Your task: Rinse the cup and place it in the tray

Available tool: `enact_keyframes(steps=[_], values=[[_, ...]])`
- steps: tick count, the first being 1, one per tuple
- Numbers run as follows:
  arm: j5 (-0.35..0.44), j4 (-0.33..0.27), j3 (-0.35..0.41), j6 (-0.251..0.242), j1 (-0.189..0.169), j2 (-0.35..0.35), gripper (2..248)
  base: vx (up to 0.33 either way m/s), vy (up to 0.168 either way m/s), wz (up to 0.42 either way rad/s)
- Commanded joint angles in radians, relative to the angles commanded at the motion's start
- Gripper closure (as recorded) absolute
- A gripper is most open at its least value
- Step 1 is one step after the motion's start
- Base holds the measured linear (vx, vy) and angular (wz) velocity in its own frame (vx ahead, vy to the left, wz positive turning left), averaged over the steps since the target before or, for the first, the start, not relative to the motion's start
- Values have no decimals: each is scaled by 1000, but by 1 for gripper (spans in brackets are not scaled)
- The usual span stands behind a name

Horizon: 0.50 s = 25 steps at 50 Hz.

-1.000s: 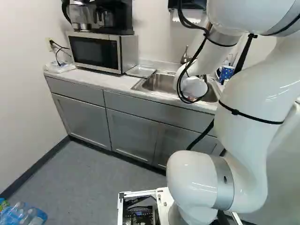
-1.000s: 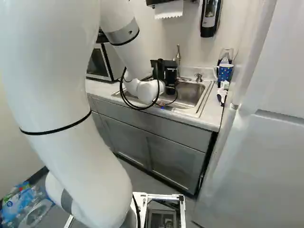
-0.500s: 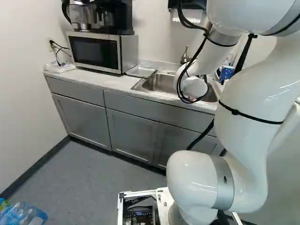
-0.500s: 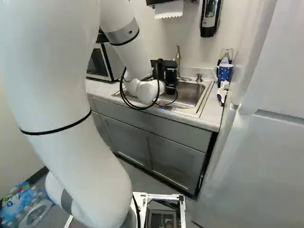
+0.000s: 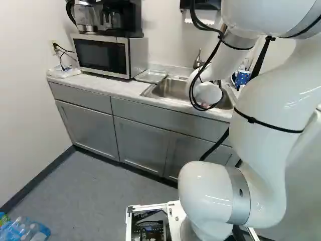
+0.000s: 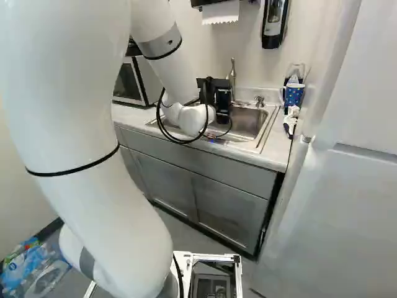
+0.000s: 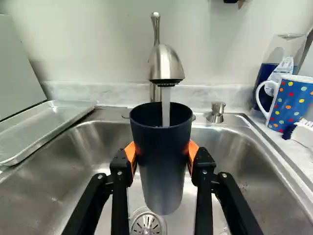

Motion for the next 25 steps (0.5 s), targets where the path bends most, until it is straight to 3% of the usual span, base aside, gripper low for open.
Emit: enact_keyframes(steps=[25], values=[[0,0,0,0,0,0,128,0,0,0]])
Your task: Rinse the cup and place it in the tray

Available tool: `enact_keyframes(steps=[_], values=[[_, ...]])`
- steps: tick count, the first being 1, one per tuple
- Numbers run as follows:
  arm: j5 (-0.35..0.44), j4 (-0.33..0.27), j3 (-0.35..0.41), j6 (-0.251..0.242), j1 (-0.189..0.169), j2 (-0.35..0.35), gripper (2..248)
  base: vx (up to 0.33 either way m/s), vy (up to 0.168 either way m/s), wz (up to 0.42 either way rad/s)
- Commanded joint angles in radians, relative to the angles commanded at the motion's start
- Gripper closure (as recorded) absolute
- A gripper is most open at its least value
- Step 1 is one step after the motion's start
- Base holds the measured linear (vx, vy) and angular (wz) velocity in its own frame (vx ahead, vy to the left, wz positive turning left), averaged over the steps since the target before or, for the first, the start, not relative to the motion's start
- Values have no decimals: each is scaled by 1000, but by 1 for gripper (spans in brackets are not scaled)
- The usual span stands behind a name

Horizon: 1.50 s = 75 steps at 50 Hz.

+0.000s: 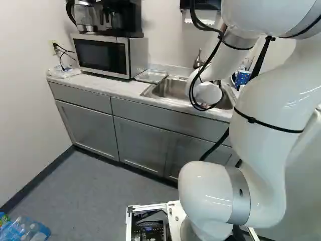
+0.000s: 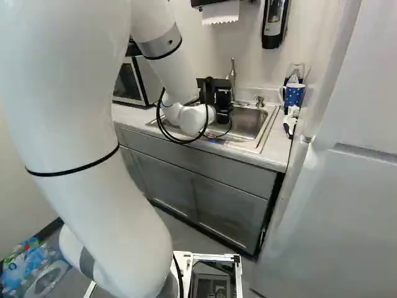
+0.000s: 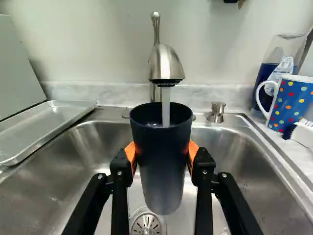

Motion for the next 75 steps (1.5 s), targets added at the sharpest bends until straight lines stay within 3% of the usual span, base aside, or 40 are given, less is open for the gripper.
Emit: enact_keyframes(steps=[34,75], values=[[0,0,7,0,12,6,128,0,0,0],[0,0,31,0,105,51,128,0,0,0]])
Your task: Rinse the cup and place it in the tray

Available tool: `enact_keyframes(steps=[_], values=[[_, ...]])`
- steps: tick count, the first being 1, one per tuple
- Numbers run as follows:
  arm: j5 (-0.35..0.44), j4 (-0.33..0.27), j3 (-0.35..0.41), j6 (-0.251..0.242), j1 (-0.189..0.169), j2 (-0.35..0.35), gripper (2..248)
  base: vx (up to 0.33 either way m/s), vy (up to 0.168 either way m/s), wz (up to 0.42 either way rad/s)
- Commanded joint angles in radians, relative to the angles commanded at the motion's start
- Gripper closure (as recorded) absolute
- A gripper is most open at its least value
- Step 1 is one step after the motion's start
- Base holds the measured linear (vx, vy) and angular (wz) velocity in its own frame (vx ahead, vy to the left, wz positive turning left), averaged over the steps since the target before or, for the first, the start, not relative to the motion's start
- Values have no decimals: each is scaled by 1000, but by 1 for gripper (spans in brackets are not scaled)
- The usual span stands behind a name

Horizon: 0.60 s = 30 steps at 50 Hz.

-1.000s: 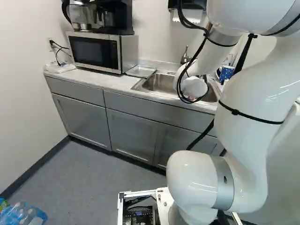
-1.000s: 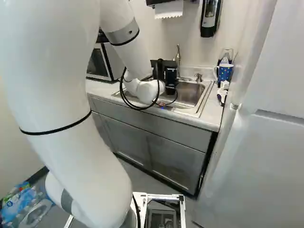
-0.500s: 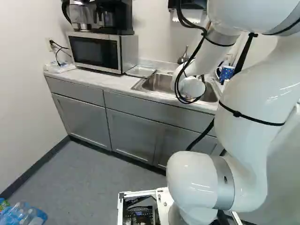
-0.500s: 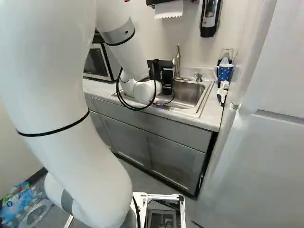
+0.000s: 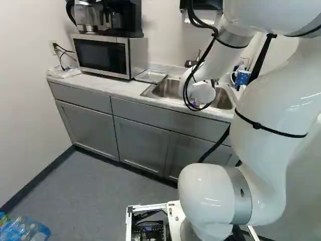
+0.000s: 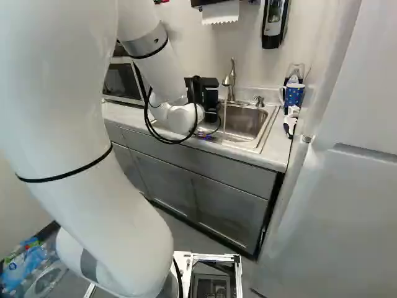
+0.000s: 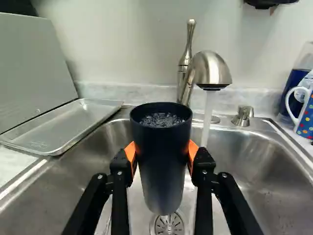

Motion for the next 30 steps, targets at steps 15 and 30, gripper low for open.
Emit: enact_keyframes(steps=[15,30], values=[[0,0,-20,0,33,14,128,0,0,0],[-2,0,-44,0,62,24,128,0,0,0]])
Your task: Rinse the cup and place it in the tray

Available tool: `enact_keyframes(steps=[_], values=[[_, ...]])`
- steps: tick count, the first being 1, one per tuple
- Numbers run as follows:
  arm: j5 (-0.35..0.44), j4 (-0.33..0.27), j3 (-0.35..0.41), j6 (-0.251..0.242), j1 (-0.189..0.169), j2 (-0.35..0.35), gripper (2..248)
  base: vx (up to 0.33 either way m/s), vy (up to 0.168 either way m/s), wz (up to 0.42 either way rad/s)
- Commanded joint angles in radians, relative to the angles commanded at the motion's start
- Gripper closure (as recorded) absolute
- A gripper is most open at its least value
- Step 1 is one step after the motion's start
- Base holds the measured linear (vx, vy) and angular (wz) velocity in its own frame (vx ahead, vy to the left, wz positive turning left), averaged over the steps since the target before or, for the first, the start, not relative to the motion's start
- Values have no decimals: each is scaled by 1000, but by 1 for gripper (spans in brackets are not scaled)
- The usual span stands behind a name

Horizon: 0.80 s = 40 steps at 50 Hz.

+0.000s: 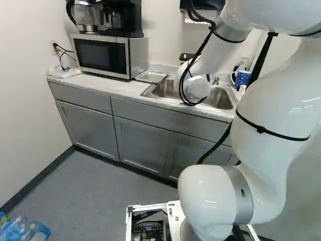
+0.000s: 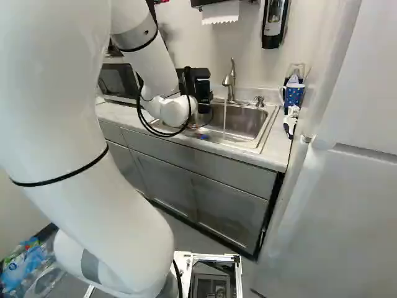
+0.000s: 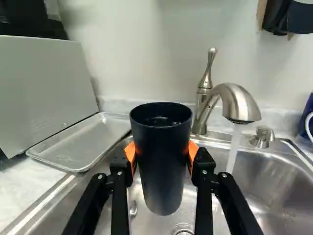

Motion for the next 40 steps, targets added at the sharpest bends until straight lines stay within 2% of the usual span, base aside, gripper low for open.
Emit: enact_keyframes(steps=[32,40], values=[[-11,0,-27,0,77,44,128,0,0,0],[-11,0,-28,49,77,45,128,0,0,0]])
